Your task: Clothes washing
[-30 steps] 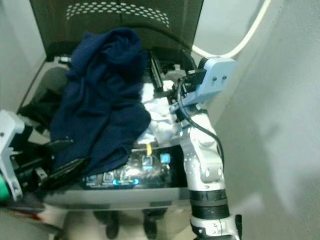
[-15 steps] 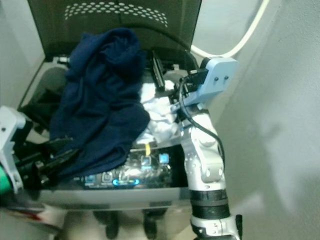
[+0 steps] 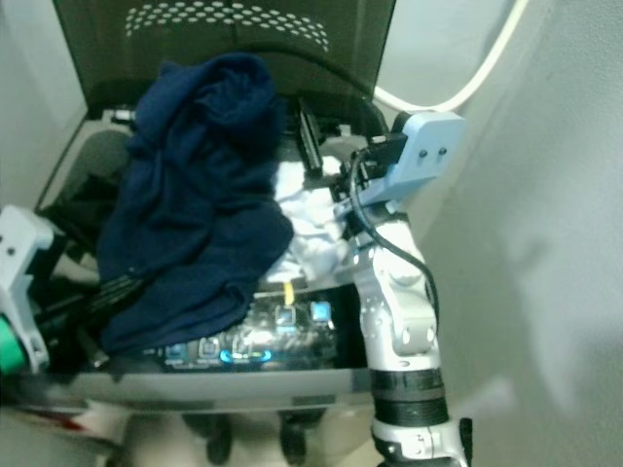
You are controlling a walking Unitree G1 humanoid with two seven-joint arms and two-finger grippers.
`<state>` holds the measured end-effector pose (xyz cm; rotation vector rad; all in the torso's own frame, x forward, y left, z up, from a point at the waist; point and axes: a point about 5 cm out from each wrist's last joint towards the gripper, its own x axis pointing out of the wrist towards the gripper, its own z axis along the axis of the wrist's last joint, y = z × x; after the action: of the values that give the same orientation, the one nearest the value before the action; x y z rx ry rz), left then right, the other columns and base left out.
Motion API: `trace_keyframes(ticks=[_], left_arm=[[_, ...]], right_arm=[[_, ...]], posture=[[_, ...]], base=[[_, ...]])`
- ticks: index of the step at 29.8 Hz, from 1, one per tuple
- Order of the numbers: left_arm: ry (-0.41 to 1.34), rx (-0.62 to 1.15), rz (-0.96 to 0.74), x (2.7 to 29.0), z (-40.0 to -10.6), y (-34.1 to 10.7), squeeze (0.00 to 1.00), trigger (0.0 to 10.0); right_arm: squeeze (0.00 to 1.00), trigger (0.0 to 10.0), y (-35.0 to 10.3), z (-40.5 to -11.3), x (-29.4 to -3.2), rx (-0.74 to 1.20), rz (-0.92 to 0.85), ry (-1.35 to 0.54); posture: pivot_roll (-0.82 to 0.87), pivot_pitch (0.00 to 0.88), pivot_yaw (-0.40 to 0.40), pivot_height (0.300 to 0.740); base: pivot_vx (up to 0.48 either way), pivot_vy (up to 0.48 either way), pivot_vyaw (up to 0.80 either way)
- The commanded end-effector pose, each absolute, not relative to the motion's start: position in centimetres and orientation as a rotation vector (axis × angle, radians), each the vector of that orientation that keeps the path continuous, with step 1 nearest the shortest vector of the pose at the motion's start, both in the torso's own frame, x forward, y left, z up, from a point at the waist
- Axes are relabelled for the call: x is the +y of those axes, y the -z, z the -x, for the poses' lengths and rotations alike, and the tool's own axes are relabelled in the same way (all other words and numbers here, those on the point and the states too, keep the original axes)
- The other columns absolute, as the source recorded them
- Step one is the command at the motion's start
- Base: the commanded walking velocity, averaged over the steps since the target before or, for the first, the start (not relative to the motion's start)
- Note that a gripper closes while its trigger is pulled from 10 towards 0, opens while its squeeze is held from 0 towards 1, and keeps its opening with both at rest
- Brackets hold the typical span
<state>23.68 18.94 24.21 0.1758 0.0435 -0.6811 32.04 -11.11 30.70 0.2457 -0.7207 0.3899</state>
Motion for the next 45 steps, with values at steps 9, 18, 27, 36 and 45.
trace_keyframes(ticks=[9, 18, 27, 36, 45], left_arm=[[0.581, -0.339, -0.290, 14.2, -30.2, -27.9, 0.00, 10.0], [0.476, -0.723, -0.517, 9.9, -35.9, -38.1, 0.00, 10.0], [0.120, -0.983, -0.911, 10.6, -36.0, -42.8, 0.00, 10.0], [0.428, -0.473, -0.477, 12.5, -39.6, -38.5, 0.13, 10.0], [0.776, -0.329, -0.297, 12.9, -36.5, -33.8, 1.00, 10.0]], right_arm=[[0.00, 10.0, -30.8, -31.9, -11.1, -0.735, -0.250, -0.381], [0.00, 10.0, -31.1, -31.1, -11.9, -0.751, -0.229, -0.335], [0.00, 10.0, -30.8, -30.4, -12.5, -0.750, -0.222, -0.295], [0.00, 10.0, -30.7, -30.4, -12.7, -0.749, -0.218, -0.282], [0.00, 10.0, -31.0, -30.9, -12.1, -0.746, -0.224, -0.327]], posture=[[0.09, 0.154, -0.001, 0.728], [0.01, 0.177, 0.044, 0.728], [-0.02, 0.185, 0.062, 0.728], [-0.01, 0.179, 0.054, 0.728], [0.05, 0.153, 0.020, 0.728]], base=[[0.000, 0.000, 0.00], [0.000, 0.000, 0.00], [0.000, 0.000, 0.00], [0.000, 0.000, 0.00], [0.000, 0.000, 0.00]])
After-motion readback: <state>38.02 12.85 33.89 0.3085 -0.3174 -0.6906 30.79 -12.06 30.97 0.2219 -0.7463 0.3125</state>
